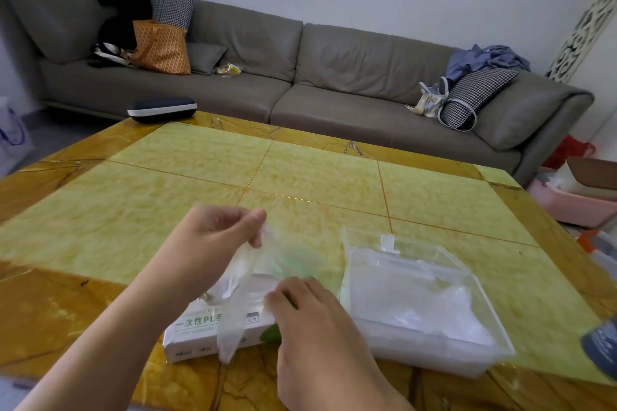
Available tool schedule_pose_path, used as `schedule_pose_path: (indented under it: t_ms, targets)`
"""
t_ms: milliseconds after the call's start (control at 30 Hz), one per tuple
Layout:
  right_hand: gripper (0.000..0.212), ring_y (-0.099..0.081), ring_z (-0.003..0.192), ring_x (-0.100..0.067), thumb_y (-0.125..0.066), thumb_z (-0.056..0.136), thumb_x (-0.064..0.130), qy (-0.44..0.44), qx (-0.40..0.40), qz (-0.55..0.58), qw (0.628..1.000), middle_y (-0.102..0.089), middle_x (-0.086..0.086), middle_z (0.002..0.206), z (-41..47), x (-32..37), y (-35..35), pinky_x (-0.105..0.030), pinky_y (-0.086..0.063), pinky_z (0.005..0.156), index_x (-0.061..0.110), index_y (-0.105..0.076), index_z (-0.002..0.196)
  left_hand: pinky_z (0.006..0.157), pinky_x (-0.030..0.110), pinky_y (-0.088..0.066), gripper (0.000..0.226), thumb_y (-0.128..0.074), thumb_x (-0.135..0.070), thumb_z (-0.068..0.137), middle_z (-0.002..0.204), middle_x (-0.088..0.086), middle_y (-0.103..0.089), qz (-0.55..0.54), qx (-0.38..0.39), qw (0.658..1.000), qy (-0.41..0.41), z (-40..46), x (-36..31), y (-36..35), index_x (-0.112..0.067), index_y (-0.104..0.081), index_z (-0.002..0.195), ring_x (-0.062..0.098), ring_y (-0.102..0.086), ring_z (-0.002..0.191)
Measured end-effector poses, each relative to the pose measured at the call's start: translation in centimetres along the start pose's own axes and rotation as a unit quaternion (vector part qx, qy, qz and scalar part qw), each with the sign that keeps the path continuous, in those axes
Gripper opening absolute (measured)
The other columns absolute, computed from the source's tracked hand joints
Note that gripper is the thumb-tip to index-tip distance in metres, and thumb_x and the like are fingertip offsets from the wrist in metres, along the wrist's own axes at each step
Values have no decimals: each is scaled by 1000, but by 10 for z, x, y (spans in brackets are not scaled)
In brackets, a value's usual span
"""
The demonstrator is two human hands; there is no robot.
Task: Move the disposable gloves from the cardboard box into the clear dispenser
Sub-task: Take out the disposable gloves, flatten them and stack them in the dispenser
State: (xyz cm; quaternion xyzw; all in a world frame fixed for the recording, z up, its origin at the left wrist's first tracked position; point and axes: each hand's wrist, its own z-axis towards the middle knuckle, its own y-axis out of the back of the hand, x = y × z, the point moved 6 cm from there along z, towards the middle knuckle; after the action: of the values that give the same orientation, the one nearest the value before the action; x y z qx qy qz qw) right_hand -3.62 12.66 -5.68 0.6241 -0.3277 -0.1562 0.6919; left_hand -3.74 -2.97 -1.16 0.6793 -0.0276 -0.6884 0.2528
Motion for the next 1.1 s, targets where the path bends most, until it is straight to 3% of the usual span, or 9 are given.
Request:
schedule_pose_path:
  t_ms: [200, 333, 467, 567, 633, 733, 900, 1033, 1100]
  targets:
    - [67, -31, 135, -24, -55, 88, 7, -15, -12, -7, 1000, -37, 2, 152, 1, -2, -7, -36, -32, 118, 22, -39, 152, 45, 22, -24, 52, -57, -52, 97, 52, -4, -42, 36, 115, 993, 11, -7, -4, -27, -10, -72, 71, 12, -28, 44]
    - [70, -32, 136, -25, -51, 91, 8, -35, -11, 16, 999, -41, 3, 148, -2, -2, -6, -33, -29, 116, 28, -30, 154, 39, 12, -30, 57, -59, -37, 99, 49, -2, -50, -92, 89, 990, 50, -9, -10, -26, 15, -58, 77, 5, -37, 36]
    - [46, -48, 124, -10, -50, 89, 6, -51, -84, 102, 990, -49, 14, 132, -6, -12, 9, -26, -47, 102, 27, -57, 130, 34, 17, -34, 46, -63, -33, 96, 49, 8, -57, -214, 12, 971, 104, -7, -4, -18, 2, -71, 67, 11, -43, 33]
    - [32, -58, 105, 1, -54, 93, -2, -98, -221, 213, 947, -60, 18, 108, -16, -29, 39, -19, -49, 93, 25, -65, 108, 56, 31, -58, 43, -64, -30, 97, 73, 28, -71, -302, -3, 943, 141, -2, 5, -14, 5, -76, 76, 25, -68, 54]
    - [15, -59, 110, 1, -60, 98, 23, -111, -287, 322, 895, -62, 18, 109, -24, -41, 58, -20, -48, 90, 32, -59, 111, 67, 35, -57, 44, -63, -35, 95, 85, 28, -73, -317, 28, 938, 138, 1, 10, -15, 4, -78, 79, 32, -70, 72]
    - [38, -60, 117, 4, -62, 92, 61, -121, -176, 452, 866, -66, 20, 121, -21, -50, 61, -22, -46, 98, 35, -63, 119, 57, 31, -61, 48, -53, -30, 97, 76, 27, -69, -366, 126, 910, 150, -1, 2, -37, 7, -75, 77, 32, -73, 63]
    - [12, -68, 58, -26, -66, 101, 9, -179, -229, 533, 795, -69, -9, 70, -22, -76, 65, -39, -58, 55, 5, -70, 90, 63, 34, -63, 45, -63, -31, 90, 86, 29, -74, -358, 152, 904, 180, -3, 11, -54, 11, -76, 98, 34, -74, 71]
    - [19, -41, 42, -16, -66, 102, 13, -219, -263, 509, 790, -53, -1, 56, -31, -105, 75, -20, -32, 38, 15, -73, 84, 43, 25, -53, 35, -66, -34, 96, 66, 11, -69, -317, -5, 930, 188, 0, 18, -38, -2, -73, 86, 20, -64, 48]
    - [16, -39, 42, -14, -67, 101, 15, -223, -256, 502, 795, -51, -1, 55, -33, -111, 75, -19, -30, 37, 14, -74, 86, 52, 32, -57, 53, -61, -56, 91, 83, 14, -77, -304, 74, 935, 166, -3, 7, -46, -5, -71, 102, 27, -68, 60]
